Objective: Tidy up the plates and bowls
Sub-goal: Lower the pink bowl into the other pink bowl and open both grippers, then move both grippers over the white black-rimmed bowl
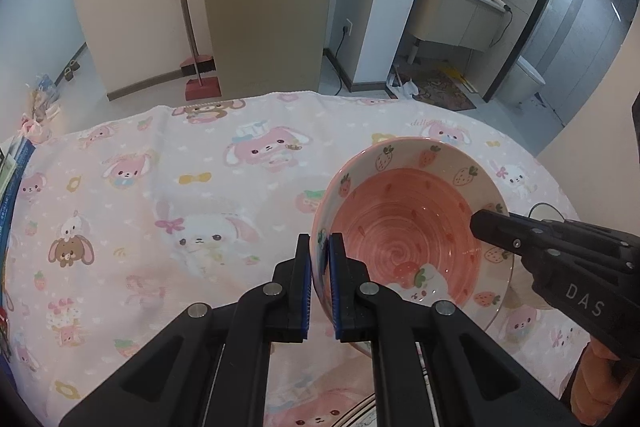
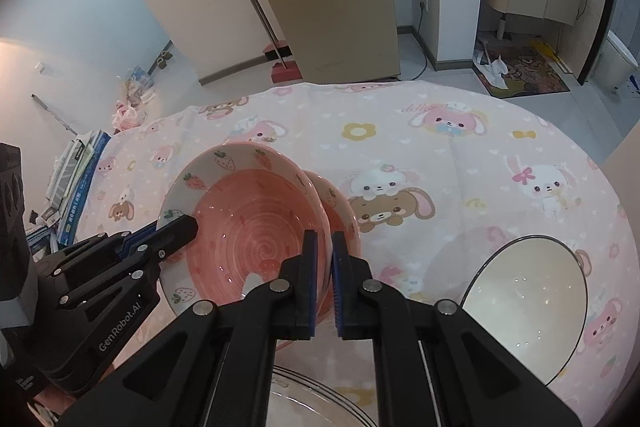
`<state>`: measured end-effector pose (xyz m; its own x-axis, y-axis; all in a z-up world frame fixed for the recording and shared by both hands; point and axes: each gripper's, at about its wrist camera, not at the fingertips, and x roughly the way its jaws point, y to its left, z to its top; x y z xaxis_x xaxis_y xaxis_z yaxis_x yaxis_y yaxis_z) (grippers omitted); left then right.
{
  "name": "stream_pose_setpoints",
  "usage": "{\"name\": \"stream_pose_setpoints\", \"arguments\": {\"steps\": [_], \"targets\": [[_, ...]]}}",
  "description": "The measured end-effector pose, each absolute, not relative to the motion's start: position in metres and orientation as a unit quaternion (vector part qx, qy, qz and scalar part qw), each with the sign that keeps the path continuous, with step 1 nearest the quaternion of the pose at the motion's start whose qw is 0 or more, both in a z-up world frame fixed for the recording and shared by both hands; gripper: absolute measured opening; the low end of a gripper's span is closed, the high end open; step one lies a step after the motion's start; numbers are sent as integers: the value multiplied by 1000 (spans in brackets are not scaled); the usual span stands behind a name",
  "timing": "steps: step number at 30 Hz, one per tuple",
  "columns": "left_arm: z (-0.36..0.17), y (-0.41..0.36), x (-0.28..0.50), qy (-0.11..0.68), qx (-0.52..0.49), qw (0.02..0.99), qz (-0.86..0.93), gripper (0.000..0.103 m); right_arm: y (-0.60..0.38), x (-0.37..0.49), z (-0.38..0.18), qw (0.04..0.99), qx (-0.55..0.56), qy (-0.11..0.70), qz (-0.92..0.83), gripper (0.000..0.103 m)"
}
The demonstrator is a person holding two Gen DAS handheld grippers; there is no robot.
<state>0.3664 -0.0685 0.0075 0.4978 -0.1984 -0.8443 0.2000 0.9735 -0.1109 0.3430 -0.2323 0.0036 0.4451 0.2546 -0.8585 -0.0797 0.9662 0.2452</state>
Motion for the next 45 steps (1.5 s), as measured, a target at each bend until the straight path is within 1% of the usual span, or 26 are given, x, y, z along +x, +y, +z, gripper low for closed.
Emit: {"name": "stream_pose_setpoints", "arguments": {"steps": [17,25,34,35,36,37,38,39,40,41,42,43,44,45], "targets": [[3,-75,366,483,16,868,-119,9,-235,352,-12,838,70,536,77,7],[28,-77,351,456,15,879,-138,9,-240,352,-6,840,77,532,81,7],[63,-70,331,423,2,895,-139,9,-245,337,25,856,85,497,109,7],[66,-69,329,421,0,896,-139,12,-246,335,29,860,85,492,110,7],[69,-68,328,419,-1,897,-139,24,-247,332,34,863,85,486,110,7],[72,-67,326,416,-1,899,-138,33,-248,330,38,866,85,479,110,7],[75,-66,325,410,-1,902,-134,57,-250,327,44,871,84,472,111,7],[79,-65,322,397,-3,909,-129,78,-251,324,48,874,84,466,110,7],[85,-63,318,375,-2,919,-123,84,-253,322,52,877,84,461,108,7],[88,-63,316,365,0,923,-117,86,-255,319,57,881,83,453,105,8],[90,-63,314,361,3,926,-112,86,-256,317,60,884,84,448,104,13],[92,-62,314,362,7,925,-111,86,-258,316,64,886,85,444,103,23],[93,-62,313,364,9,925,-112,86,-261,315,68,888,87,439,102,29],[95,-61,313,363,9,925,-113,86,-263,314,71,891,90,433,102,44]]}}
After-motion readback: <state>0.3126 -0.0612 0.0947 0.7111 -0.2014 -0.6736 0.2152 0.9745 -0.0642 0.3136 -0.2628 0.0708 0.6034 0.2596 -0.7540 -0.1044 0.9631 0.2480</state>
